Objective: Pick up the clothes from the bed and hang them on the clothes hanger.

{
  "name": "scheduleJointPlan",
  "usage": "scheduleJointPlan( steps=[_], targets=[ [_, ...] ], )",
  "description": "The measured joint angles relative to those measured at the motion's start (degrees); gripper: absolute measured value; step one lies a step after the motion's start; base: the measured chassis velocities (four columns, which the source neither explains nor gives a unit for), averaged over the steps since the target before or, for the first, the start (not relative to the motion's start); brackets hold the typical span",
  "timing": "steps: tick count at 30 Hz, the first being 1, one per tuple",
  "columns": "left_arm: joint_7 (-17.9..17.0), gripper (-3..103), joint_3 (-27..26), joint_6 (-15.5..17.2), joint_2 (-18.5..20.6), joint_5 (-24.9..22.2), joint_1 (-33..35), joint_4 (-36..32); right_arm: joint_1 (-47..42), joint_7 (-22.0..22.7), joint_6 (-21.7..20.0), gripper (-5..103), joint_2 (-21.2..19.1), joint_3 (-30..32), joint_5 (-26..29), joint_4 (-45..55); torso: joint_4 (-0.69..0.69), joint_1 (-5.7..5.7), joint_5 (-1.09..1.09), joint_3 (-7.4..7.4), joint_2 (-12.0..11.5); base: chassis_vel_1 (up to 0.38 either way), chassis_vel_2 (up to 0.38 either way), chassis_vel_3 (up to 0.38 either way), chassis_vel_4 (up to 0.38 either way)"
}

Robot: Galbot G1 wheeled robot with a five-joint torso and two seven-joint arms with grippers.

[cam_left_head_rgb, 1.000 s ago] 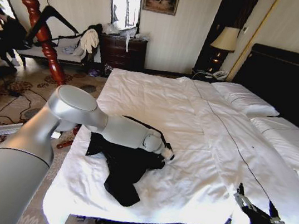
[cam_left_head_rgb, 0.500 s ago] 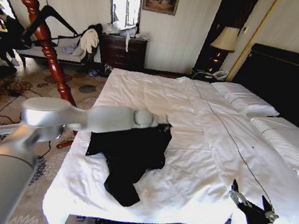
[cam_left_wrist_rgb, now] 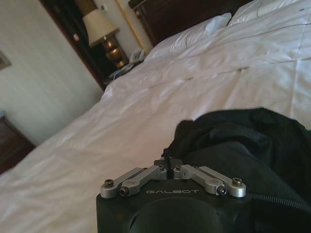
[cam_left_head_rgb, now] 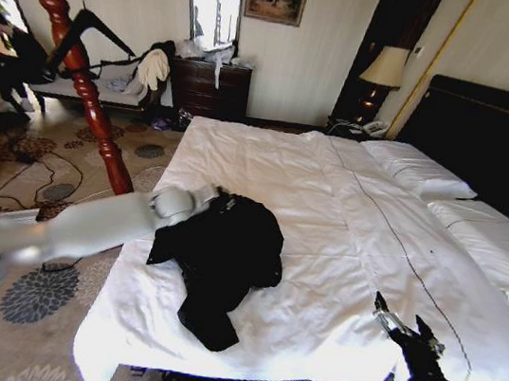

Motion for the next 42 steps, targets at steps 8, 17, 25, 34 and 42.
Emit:
scheduleJointPlan(
  steps=[8, 17, 25, 34, 42],
  targets=[
    [-0.7, 1, -14.2, -0.7, 9.1, -0.5, 15.6, -5.6, 9.1, 7.9, -10.6, 100, -2.2, -4.2, 23.7, 0.0, 0.03, 0.00, 0.03, 0.00, 0.0, 0.000, 0.000, 0.000, 0.000],
    [-1.6, 1, -27.2, -1.2, 11.6, -0.7, 31.0, -9.6, 18.4, 6.9, -16.3, 100, -9.5, -10.0, 34.7, -5.6, 0.03, 0.00, 0.01, 0.00, 0.0, 0.000, 0.000, 0.000, 0.000],
    [-2.1, 1, -27.0, -1.1, 11.0, -0.5, 32.3, -10.8, 24.7, 0.5, -19.1, 100, -9.4, -16.0, 29.6, -12.7, 0.04, 0.00, 0.03, 0.01, 0.0, 0.000, 0.000, 0.000, 0.000],
    [-2.9, 1, -29.6, -1.3, 9.9, 0.0, 36.4, -12.8, 30.9, -0.9, -21.2, 100, -10.0, -18.7, 28.0, -19.3, 0.01, 0.01, 0.00, 0.01, 0.0, 0.000, 0.000, 0.000, 0.000],
    [-2.9, 1, -36.0, -2.0, 11.7, -0.1, 43.4, -14.4, 35.3, -0.6, -21.2, 100, -8.9, -22.1, 26.9, -25.3, 0.02, 0.00, 0.03, 0.01, 0.0, 0.000, 0.000, 0.000, 0.000]
  ],
)
